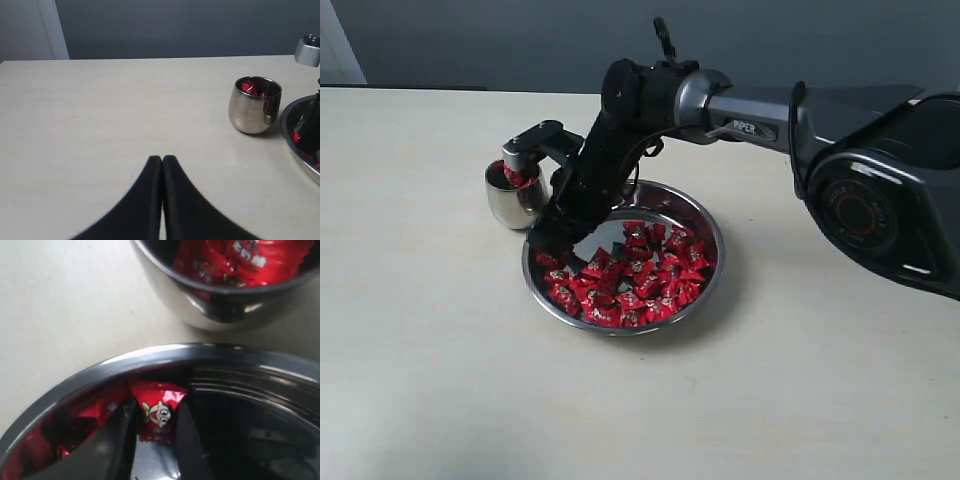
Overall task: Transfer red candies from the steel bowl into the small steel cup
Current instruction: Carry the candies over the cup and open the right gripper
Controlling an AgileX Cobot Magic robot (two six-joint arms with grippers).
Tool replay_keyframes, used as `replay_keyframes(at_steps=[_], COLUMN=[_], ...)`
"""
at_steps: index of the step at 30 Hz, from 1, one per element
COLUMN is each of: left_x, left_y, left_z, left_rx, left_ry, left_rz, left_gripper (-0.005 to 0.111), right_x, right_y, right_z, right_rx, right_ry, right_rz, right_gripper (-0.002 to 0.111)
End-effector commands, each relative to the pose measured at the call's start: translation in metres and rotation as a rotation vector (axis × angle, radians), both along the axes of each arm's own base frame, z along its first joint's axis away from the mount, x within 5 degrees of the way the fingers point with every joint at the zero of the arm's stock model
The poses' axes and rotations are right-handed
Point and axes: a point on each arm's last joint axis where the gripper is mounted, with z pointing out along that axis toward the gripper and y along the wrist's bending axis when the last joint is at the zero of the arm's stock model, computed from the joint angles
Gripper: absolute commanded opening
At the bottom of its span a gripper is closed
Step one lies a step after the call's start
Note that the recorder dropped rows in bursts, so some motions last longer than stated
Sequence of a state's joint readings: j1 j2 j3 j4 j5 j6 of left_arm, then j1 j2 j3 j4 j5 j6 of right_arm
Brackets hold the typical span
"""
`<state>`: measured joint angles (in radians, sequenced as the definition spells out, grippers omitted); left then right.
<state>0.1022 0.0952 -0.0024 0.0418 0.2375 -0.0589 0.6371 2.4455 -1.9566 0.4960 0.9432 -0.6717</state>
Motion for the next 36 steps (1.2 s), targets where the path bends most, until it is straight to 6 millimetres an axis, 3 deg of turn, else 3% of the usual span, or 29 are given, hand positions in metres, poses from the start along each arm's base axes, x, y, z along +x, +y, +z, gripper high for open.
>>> replay_keyframes(at_steps=[1,7,20,25,29,36], left_x=[0.000,0.000,0.000,0.000,0.000,0.000], left_y=[0.000,0.000,0.000,0.000,0.000,0.000], left_z=[0.000,0.000,0.000,0.000,0.000,0.000], left_rx=[0.000,0.000,0.000,0.000,0.000,0.000], left_ry=[-0.011,-0.011,-0.011,-0.011,-0.011,-0.011], left_rz=[-0.005,-0.005,-0.005,-0.005,-0.005,-0.005], left_gripper=[0.000,0.000,0.000,0.000,0.000,0.000], right_x=[0.001,0.001,-0.001,0.010,0.024,0.024], right_y=[0.000,-0.001,-0.003,0.007,0.014,0.017], right_z=[-0.002,0.006,0.059,0.079,0.079,0.061], right_rx=[-0.016,-0.011,0.045,0.217,0.345,0.324], right_ry=[-0.013,-0.019,-0.111,-0.211,-0.286,-0.277], right_rz=[-0.004,-0.005,-0.006,-0.131,-0.270,-0.221], right_gripper=[0.003,-0.001,-0.001,-0.001,-0.001,0.000])
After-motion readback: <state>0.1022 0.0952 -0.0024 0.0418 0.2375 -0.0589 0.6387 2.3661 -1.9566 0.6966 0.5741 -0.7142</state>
